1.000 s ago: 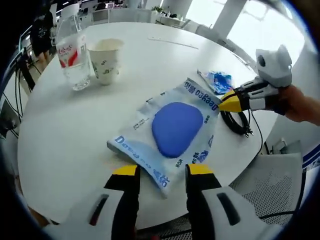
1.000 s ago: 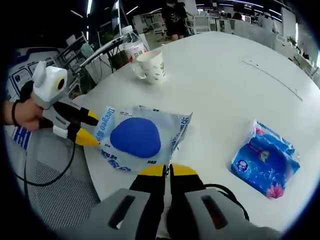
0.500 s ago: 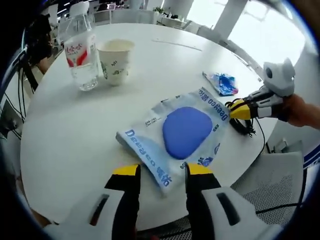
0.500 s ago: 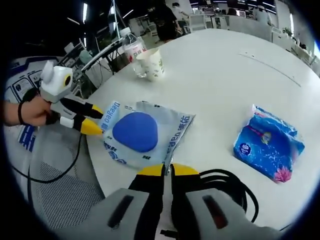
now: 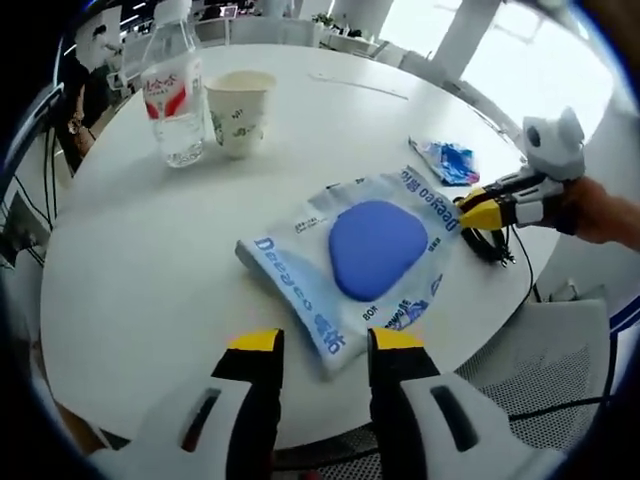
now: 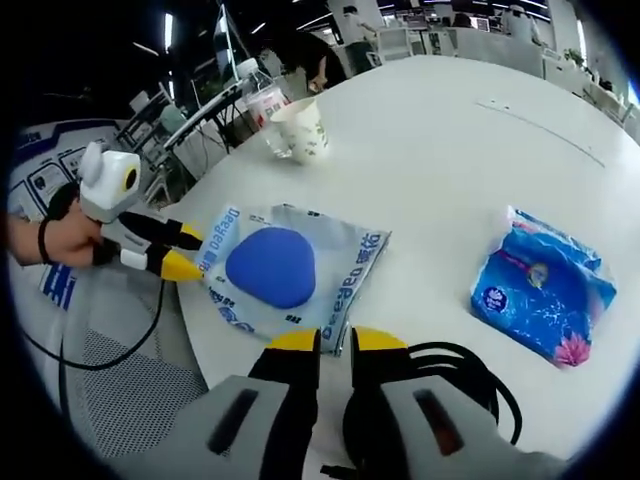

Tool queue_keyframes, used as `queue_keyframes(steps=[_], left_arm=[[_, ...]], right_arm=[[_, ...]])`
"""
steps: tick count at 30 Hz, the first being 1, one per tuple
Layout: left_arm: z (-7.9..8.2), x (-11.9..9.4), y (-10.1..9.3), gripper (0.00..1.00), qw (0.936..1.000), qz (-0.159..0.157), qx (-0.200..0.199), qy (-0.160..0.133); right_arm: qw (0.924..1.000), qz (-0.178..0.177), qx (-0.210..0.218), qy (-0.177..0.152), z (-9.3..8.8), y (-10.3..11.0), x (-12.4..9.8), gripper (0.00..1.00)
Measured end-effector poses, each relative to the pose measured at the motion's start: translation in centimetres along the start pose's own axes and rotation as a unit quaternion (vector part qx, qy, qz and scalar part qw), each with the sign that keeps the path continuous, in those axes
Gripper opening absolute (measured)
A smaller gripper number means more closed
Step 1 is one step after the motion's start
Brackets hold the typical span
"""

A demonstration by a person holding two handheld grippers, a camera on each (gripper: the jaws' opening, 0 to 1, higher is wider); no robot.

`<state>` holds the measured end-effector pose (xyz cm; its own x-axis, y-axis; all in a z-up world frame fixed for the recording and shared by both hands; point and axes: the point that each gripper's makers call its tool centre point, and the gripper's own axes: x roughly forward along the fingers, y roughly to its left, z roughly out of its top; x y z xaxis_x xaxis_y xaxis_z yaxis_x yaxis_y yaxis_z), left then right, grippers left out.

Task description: Arrange the tabletop items into an orderly group along one side of the table until the central work area is clear of visible clutter.

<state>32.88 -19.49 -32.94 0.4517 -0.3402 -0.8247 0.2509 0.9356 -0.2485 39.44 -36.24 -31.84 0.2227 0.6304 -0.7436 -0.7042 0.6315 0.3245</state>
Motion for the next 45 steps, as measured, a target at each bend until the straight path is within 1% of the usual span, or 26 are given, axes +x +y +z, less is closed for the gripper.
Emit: queue_keyframes(steps=[5, 10, 13, 20, 25, 28, 33, 39, 45], left_arm=[[-0.1, -0.1, 0.0, 0.30, 1.0000, 0.006, 0.000, -0.003], [-0.3, 0.1, -0.1, 0.27, 0.9999, 0.009, -0.003, -0.004], [-0.4, 0.0, -0.3, 0.22, 0.9999, 0.013, -0.003, -0.008], [-0.6, 0.1, 0.0, 0.20, 0.9998, 0.019, -0.007, -0.004], [-0.3, 0.2, 0.3, 0.13, 0.9997, 0.026, -0.004, -0.005], [-0.2, 0.3, 0.6, 0.07, 0.9994, 0.032, -0.006, -0.007], [-0.1, 0.5, 0.6, 0.01, 0.9994, 0.032, -0.011, -0.008], [0.2, 0.4, 0.5, 0.00, 0.9995, 0.025, -0.017, -0.012], [1.2, 0.2, 0.4, 0.00, 0.9995, 0.020, -0.018, -0.018]], right_arm=[[1.0000, 0.001, 0.004, -0.005, 0.4, 0.0, 0.1, 0.09], [1.0000, 0.002, 0.004, -0.002, 0.4, 0.2, 0.3, 0.09], [0.9999, 0.005, 0.009, -0.003, 0.3, 0.4, 0.4, 0.07], [1.0000, 0.006, 0.008, -0.001, 0.0, 0.6, 0.4, 0.03], [0.9999, 0.005, 0.010, -0.002, -0.1, 0.7, 0.5, 0.02], [1.0000, 0.006, 0.006, 0.003, -0.3, 0.9, 0.6, 0.01], [1.0000, 0.006, 0.000, 0.005, -0.2, 1.0, 0.6, 0.00], [1.0000, 0.002, 0.001, -0.003, 0.3, 1.1, 0.2, 0.00], [0.9999, -0.002, 0.002, -0.011, 0.7, 1.1, -0.4, 0.00]])
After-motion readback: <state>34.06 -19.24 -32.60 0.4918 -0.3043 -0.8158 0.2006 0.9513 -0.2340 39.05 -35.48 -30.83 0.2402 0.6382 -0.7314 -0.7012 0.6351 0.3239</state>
